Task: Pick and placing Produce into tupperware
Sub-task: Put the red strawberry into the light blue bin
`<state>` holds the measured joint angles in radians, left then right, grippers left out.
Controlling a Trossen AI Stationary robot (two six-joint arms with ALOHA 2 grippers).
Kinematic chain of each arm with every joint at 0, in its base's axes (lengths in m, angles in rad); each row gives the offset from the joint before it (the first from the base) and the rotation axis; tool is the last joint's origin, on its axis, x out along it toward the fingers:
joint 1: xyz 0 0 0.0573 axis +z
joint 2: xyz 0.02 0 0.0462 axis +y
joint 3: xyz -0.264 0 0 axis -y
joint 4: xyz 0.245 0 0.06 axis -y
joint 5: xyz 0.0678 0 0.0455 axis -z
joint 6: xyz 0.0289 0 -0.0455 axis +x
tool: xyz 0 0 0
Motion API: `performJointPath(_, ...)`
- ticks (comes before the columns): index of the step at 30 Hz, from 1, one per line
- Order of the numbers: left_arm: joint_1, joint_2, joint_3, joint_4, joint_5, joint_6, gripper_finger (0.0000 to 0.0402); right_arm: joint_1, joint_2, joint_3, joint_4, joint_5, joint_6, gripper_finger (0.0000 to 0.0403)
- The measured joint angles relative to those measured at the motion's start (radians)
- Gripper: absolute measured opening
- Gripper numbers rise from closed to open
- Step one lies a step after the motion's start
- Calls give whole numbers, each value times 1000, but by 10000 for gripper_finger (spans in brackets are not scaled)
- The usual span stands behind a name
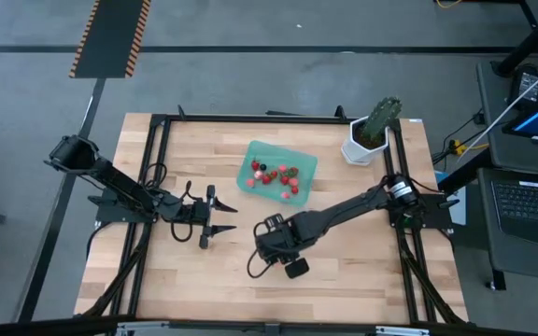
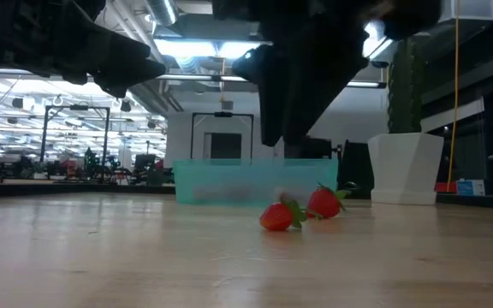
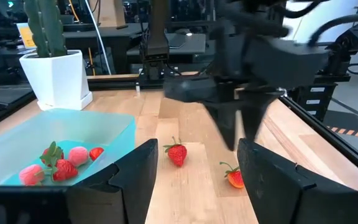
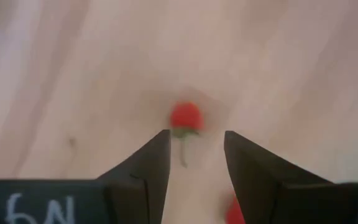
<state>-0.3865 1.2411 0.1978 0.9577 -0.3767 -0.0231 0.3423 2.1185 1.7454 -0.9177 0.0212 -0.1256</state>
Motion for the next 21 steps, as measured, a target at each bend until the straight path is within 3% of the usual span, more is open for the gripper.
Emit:
performJointPath(7, 0, 0, 0, 0, 0, -1, 215, 39, 18, -1, 99, 0, 17, 154)
performJointPath(21, 0, 0, 2, -7, 0, -2, 215, 42, 71, -2, 94, 25, 18, 154)
